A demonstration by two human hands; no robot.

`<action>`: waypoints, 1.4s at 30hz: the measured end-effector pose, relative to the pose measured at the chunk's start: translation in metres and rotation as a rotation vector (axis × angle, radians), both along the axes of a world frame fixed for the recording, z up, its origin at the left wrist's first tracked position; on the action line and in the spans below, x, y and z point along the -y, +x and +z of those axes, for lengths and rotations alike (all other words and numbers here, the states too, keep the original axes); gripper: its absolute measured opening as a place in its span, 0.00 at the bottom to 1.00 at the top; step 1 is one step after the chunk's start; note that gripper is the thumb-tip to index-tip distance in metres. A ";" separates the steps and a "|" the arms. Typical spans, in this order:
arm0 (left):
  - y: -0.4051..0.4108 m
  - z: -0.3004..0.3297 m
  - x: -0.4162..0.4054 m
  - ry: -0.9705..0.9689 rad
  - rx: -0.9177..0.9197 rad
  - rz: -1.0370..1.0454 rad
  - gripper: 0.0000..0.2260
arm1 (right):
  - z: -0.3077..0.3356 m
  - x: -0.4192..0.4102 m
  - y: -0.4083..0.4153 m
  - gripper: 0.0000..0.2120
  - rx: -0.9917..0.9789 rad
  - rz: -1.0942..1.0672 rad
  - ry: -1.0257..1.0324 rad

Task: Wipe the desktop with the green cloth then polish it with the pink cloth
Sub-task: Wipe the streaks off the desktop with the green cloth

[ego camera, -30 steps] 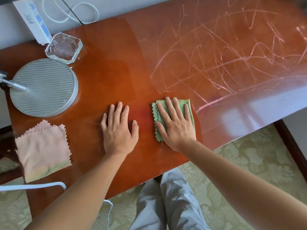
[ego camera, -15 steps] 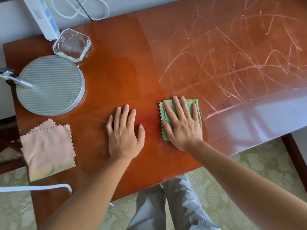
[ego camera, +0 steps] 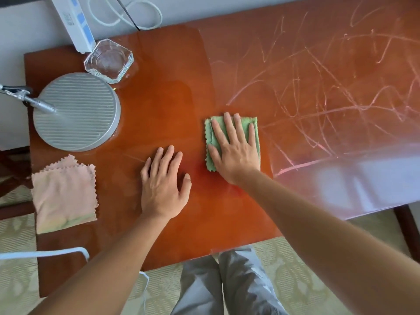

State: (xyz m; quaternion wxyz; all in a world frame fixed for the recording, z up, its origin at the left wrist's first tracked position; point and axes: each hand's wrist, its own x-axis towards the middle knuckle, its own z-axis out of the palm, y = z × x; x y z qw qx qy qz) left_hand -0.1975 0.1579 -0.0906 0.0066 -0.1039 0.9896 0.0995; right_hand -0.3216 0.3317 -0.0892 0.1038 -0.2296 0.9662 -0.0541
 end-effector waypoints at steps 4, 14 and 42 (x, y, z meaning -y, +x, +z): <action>-0.013 0.010 -0.007 0.014 -0.026 0.065 0.23 | 0.002 -0.026 0.032 0.30 0.025 0.046 0.025; -0.105 0.006 -0.024 0.033 0.040 0.054 0.25 | 0.000 -0.016 -0.003 0.30 0.038 0.049 0.017; -0.105 -0.005 -0.024 -0.010 -0.068 0.074 0.24 | -0.005 0.020 -0.086 0.31 -0.025 0.116 0.005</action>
